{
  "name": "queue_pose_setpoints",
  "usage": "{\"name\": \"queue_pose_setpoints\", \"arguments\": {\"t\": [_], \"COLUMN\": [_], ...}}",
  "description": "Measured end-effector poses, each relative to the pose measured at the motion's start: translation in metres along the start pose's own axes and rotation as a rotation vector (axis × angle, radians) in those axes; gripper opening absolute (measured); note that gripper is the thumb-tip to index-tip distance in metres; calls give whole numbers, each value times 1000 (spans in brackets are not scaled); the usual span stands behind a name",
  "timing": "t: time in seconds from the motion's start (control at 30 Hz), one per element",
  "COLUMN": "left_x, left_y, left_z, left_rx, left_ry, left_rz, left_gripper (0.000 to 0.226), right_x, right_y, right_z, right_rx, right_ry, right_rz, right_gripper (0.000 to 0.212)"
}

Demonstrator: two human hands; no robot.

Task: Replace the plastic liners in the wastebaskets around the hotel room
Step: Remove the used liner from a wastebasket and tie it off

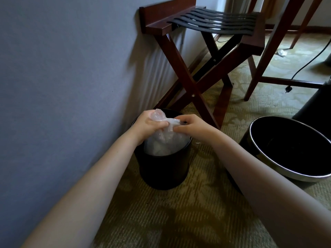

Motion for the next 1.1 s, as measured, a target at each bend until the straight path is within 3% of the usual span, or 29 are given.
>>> {"name": "queue_pose_setpoints", "arguments": {"t": [0.1, 0.23, 0.4, 0.47, 0.53, 0.6, 0.67, 0.73, 0.83, 0.93, 1.1], "left_x": [-1, -15, -16, -14, -13, -13, -15, -12, -4, -1, -14], "left_y": [5, 7, 13, 17, 25, 35, 42, 48, 53, 53, 36], "left_z": [-2, -6, -1, 3, 9, 19, 26, 31, 38, 42, 32], "left_rx": [73, 278, 391, 419, 555, 709, 798, 825, 859, 860, 758], "left_ry": [-24, 170, 201, 186, 218, 290, 345, 331, 268, 252, 289], "left_rz": [-148, -462, -290, -264, -346, -462, -527, -508, -470, -439, -439], "left_gripper": [16, 13, 13, 16, 19, 19, 21, 21, 13, 18, 10], "right_x": [4, 14, 8, 9, 13, 4, -20, -29, -9, 3, -13], "right_y": [-3, -2, -5, -3, 1, 3, -1, -12, -19, -21, -27], "right_z": [3, 3, -2, -1, 0, -3, -5, -5, -8, -5, -7], "right_rx": [-7, 37, -25, -14, 43, 68, 17, -54, -89, -124, -251], "right_ry": [-2, -55, 50, 15, -34, 64, 305, 366, 130, 51, 207], "right_rz": [-18, -44, 113, 70, -48, -54, 50, 53, 30, 175, 354], "right_gripper": [9, 7, 12, 22, 23, 19, 7, 19, 43, 28, 16]}}
Point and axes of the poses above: each hand's wrist, its own z-axis away from the middle knuckle, its own x-axis out of the palm, y = z × x, the point moved 10 cm from there along -z, towards the middle knuckle, and after that the axes turned 10 degrees about y, right-handed, at the moved point
